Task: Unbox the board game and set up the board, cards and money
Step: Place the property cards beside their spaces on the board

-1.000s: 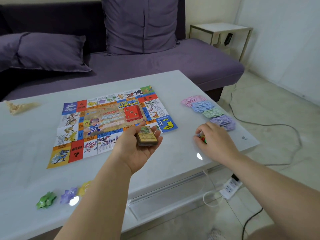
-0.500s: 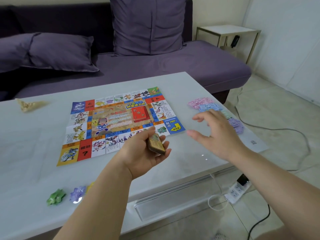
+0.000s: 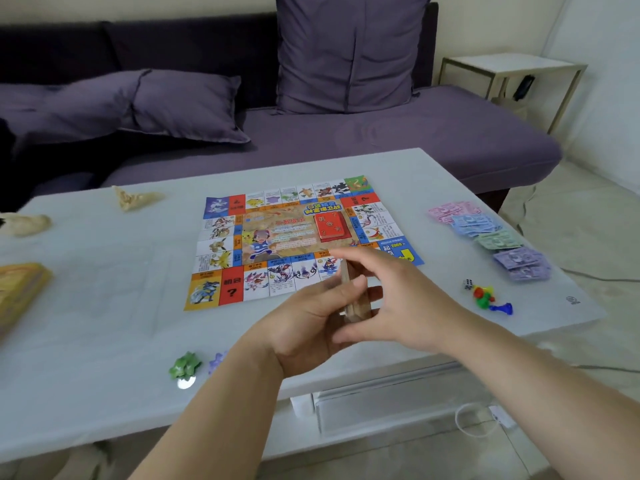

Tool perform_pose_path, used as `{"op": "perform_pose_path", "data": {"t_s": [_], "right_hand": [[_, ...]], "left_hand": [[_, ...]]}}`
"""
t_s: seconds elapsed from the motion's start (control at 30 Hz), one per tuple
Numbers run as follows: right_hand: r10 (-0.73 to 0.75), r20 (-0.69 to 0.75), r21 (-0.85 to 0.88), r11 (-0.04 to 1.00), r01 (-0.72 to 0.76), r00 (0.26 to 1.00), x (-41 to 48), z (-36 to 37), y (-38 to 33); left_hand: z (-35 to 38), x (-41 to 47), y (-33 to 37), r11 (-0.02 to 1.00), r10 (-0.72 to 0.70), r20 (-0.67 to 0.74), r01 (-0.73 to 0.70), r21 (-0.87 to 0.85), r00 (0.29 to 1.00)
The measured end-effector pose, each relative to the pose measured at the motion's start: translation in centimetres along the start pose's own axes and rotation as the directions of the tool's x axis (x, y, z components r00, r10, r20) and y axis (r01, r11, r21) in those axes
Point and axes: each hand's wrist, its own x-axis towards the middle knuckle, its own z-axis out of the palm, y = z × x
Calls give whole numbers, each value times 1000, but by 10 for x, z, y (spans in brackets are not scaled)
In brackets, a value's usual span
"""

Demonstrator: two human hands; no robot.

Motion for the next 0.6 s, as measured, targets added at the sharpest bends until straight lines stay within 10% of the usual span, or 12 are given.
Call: {"op": "perform_pose_path", "data": {"t_s": [0.6], "right_hand": [[-48, 105, -39, 998, 52, 993, 11, 8, -6]], "left_hand": [[-12, -11, 5, 981, 68, -114, -87, -172, 991]]}}
